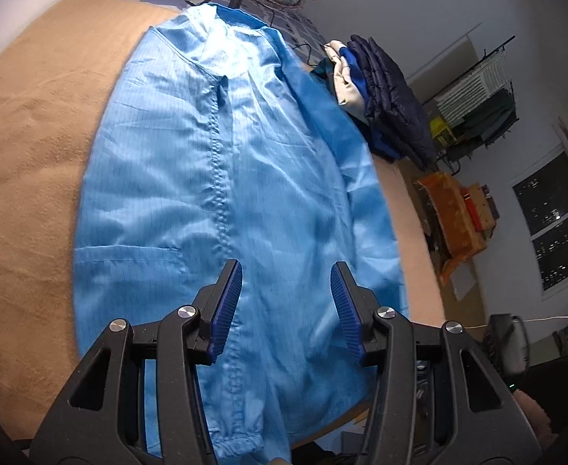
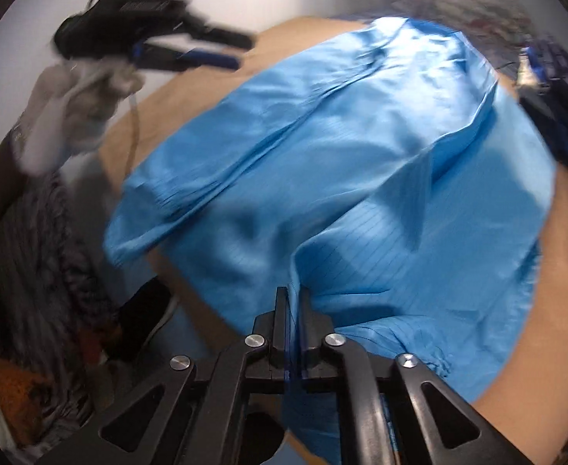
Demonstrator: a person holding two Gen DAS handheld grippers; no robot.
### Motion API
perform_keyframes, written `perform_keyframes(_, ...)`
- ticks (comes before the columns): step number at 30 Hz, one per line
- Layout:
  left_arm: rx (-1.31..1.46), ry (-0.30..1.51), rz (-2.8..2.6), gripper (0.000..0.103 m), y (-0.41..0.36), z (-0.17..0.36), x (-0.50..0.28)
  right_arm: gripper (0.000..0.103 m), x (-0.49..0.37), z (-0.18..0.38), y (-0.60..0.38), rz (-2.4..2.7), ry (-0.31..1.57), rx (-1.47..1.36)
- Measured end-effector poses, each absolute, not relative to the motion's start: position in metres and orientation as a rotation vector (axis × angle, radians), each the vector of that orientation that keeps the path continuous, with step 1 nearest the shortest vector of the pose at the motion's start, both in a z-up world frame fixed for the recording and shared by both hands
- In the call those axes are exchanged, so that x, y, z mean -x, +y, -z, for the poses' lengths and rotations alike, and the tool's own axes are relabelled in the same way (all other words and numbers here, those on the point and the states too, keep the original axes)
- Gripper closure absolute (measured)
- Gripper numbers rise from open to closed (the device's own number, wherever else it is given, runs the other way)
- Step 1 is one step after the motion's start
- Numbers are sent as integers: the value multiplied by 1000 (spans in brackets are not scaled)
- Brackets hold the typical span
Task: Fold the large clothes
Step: 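Fold the sleeve over the coat body with the right tool while the left tool grasps the hem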
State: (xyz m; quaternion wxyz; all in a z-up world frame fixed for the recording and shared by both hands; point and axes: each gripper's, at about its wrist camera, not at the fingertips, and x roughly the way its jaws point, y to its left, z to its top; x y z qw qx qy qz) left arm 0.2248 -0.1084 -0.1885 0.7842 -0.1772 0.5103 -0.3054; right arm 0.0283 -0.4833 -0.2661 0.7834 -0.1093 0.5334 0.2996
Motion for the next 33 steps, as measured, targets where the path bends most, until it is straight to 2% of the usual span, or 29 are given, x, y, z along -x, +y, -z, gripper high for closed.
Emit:
perform_keyframes(1, 387, 1102, 667, 54, -111, 188, -224, 75, -28, 266, -484, -664, 1169, 229)
perform_keyframes(2, 387, 1102, 670, 54, -112, 188, -225, 72, -26, 266, -483, -679, 1173, 220)
perform_keyframes(6, 427, 1133, 712, 54, -123, 194, -226, 72, -21, 244, -509, -711, 1125, 78)
perform_keyframes(10, 527, 1187, 767, 54, -147, 206, -230, 58, -20, 230, -540, -644, 1030, -88)
perform_keyframes(13, 569, 1198, 806, 49, -172, 208, -234, 58, -19, 231, -565, -527, 1004, -144)
perform_keyframes(25, 441, 1228, 771, 49, -267, 233, -252, 55, -51, 280, -608, -351, 1084, -347)
perform_keyframes(26, 444, 1228, 767, 60, -268, 237, -254, 55, -53, 286, -611, -337, 1097, -352)
perform_keyframes(27, 436, 1228, 764, 87, -269, 240, -254, 56, -55, 291, -612, -331, 1107, -363)
perform_keyframes(28, 416, 1232, 761, 102, -270, 242, -255, 65, -56, 295, -614, -336, 1112, -378)
perform_keyframes(31, 359, 1203, 737, 103, -269, 239, -252, 97, -58, 303, -615, -332, 1127, -388)
perform_keyframes(32, 353, 1196, 736, 103, -266, 237, -250, 103, -58, 304, -616, -328, 1125, -379)
perform_keyframes(33, 351, 1188, 730, 103, -262, 236, -248, 103, -56, 302, -616, -322, 1117, -362)
